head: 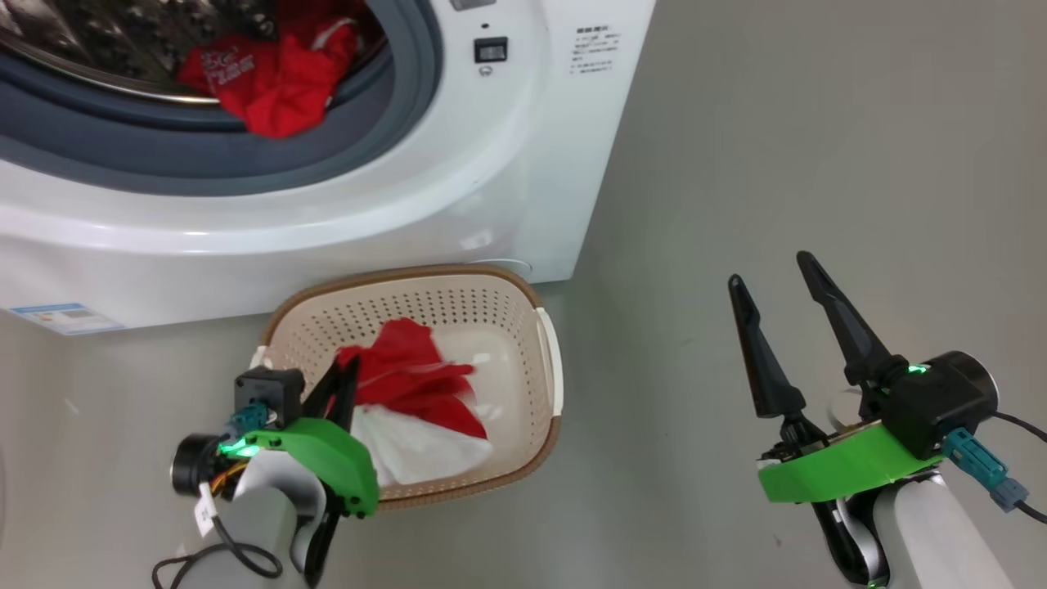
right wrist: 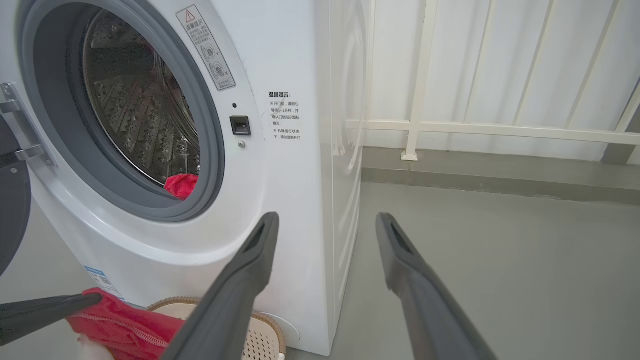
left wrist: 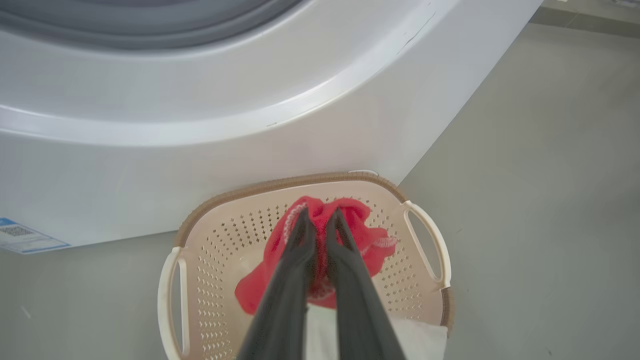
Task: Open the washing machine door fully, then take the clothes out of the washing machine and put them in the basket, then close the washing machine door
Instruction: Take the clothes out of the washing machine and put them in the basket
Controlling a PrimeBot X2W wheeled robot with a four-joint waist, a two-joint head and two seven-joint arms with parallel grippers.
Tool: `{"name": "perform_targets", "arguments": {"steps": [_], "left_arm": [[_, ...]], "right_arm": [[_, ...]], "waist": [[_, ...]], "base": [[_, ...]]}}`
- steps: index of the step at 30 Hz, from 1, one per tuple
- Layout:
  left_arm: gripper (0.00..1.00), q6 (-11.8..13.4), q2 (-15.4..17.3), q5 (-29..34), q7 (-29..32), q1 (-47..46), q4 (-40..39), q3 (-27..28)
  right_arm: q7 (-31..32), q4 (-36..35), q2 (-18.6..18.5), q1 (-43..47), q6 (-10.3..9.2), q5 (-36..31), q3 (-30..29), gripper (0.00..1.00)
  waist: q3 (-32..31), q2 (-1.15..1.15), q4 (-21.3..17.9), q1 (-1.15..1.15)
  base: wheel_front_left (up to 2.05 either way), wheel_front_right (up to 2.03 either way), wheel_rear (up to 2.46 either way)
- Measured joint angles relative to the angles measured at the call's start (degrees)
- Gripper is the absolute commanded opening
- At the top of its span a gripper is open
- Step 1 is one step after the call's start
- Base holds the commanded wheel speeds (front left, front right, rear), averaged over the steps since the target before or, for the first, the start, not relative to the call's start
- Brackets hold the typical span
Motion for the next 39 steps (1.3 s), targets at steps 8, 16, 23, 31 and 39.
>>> {"name": "perform_targets", "arguments": {"steps": [8, 16, 23, 31, 39], "left_arm": [[0.00, 1.0, -0.4, -1.4, 1.9, -5.9, 14.9, 0.3], [0.00, 0.9, 0.3, -2.7, 7.0, -10.1, 21.4, 0.6], [0.00, 1.0, 2.3, -2.9, 14.6, -12.0, 22.8, 0.4], [1.00, 1.0, 2.9, -4.0, 15.4, -14.0, 23.1, 0.5], [1.00, 0.9, 1.5, -6.3, 13.8, -14.9, 23.1, 1.0]], "right_arm": [[0.0, -0.7, -0.1, -0.8, 0.00, 2.7, 2.0, 1.00], [0.0, -0.2, 0.0, -1.0, 0.00, 3.8, 3.0, 1.00], [0.0, -0.5, 0.0, -2.4, 0.00, 4.0, 3.0, 1.00], [0.0, -0.4, 0.0, -3.2, 0.00, 4.3, 3.0, 1.00], [0.0, 0.4, 0.0, -3.6, 0.00, 4.3, 2.2, 1.00]], "waist": [[2.8, 0.00, -2.6, 0.00], [6.0, 0.00, -5.3, 0.00], [9.1, 0.00, -6.9, 0.00], [11.4, 0.00, -7.4, 0.00], [10.4, 0.00, -5.8, 0.00]], "base": [[0.00, 0.00, 0.00], [0.00, 0.00, 0.00], [0.00, 0.00, 0.00], [0.00, 0.00, 0.00], [0.00, 0.00, 0.00]]}}
